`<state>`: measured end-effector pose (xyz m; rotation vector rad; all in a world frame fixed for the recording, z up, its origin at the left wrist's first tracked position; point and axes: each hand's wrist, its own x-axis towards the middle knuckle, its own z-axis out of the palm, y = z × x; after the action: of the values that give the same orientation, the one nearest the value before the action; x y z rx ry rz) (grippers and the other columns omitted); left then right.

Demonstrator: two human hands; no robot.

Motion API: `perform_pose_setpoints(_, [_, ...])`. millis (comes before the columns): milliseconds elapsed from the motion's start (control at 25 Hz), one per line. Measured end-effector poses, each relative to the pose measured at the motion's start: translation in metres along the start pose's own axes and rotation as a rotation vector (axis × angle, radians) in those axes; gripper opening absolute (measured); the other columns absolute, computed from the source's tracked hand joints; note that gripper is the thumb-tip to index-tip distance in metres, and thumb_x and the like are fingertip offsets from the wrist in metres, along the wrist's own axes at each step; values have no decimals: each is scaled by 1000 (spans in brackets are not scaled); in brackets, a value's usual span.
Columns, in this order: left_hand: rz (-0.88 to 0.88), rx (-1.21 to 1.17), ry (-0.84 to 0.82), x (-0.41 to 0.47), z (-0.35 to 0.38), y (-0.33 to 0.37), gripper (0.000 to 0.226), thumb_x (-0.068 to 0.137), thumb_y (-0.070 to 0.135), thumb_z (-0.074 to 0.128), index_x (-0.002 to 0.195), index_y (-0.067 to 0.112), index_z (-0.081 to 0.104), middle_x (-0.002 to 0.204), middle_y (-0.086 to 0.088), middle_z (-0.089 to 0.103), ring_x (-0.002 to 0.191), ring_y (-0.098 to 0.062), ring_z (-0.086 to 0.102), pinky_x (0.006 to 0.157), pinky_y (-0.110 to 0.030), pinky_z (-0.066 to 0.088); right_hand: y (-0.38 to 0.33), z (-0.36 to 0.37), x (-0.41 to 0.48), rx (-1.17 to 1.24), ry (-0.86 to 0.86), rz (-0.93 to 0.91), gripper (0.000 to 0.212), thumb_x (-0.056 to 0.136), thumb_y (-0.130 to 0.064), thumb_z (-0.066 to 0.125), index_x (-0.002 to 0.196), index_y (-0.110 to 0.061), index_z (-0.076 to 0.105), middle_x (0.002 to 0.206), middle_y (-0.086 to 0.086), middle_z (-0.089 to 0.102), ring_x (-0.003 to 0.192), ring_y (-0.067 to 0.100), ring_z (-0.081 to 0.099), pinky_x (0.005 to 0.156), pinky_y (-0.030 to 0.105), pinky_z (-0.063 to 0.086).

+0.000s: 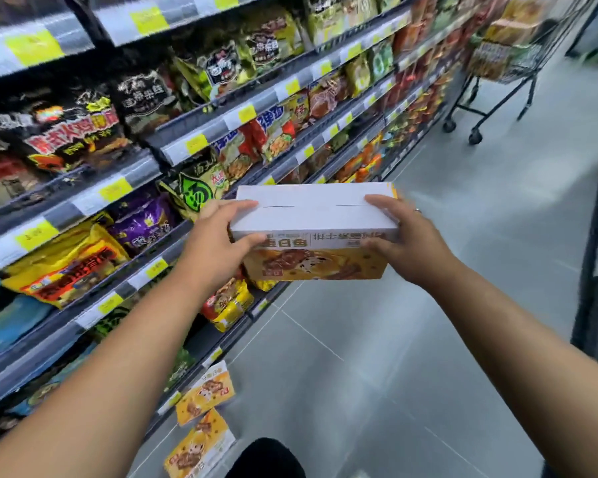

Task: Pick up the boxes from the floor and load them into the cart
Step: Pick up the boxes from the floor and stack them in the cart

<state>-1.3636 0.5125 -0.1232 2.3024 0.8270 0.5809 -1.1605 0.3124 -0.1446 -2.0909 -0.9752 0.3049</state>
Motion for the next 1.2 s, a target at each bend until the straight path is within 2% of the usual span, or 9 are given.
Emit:
perform_pose_setpoints(160, [69,-30,-32,77,52,41,42,84,17,73,124,24,62,121,3,41,114,-5,38,96,-3,23,40,-52,50,5,58,42,60,84,-18,73,136,-35,48,140,-2,42,121,18,45,95,25,41])
perform_pose_setpoints(240, [104,-45,-57,123,75,52,40,84,16,73,123,23,63,125,1,42,118,-6,38,97,-6,23,58,-69,79,-4,96,58,60,84,-18,73,137,-32,48,139,-2,43,120,16,44,92,20,37])
perform_pose_setpoints(400, [206,-71,-144,231,126,76,40,84,17,72,123,22,64,126,3,41,122,-9,40,100,-12,23,99,-100,147,-7,189,142,58,83,-18,74,134,-32,50,135,0,46,119,18,46,92,20,36])
perform_pose_setpoints(560, [288,-71,-252,328,175,111,41,86,20,71,126,24,62,133,-1,41,125,-13,39,98,-12,22,134,-136,206,6,287,218,58,81,-17,75,133,-32,53,142,2,46,128,20,43,103,22,34])
perform_pose_setpoints(680, [354,-74,-310,392,219,142,41,86,20,71,126,23,62,125,5,38,122,-10,40,98,-11,23,168,-169,249,13,338,272,57,81,-16,75,132,-30,55,139,0,47,121,15,46,93,12,31])
perform_pose_setpoints(840, [401,-93,-354,475,290,186,41,87,21,70,127,23,61,123,9,36,115,-3,36,100,-14,26,225,-222,312,1,395,311,57,80,-20,76,131,-34,55,140,-2,48,123,16,47,97,20,35])
perform_pose_setpoints(960, [422,-112,-344,537,345,224,41,86,21,71,126,23,62,121,7,37,119,-5,38,103,-18,28,276,-269,366,6,422,283,55,81,-22,75,131,-34,55,137,-4,50,121,15,47,98,24,37])
perform_pose_setpoints(1120, [419,-129,-347,621,407,283,41,86,21,71,126,23,62,122,4,41,122,-10,42,105,-19,28,331,-340,447,-27,399,282,54,83,-24,74,132,-33,54,130,-9,49,113,9,45,92,20,36])
perform_pose_setpoints(1200, [412,-138,-329,659,428,304,40,87,20,70,126,22,62,125,3,42,122,-10,41,105,-18,27,356,-366,488,40,389,264,54,81,-25,75,130,-37,55,132,-8,50,118,14,50,99,28,42])
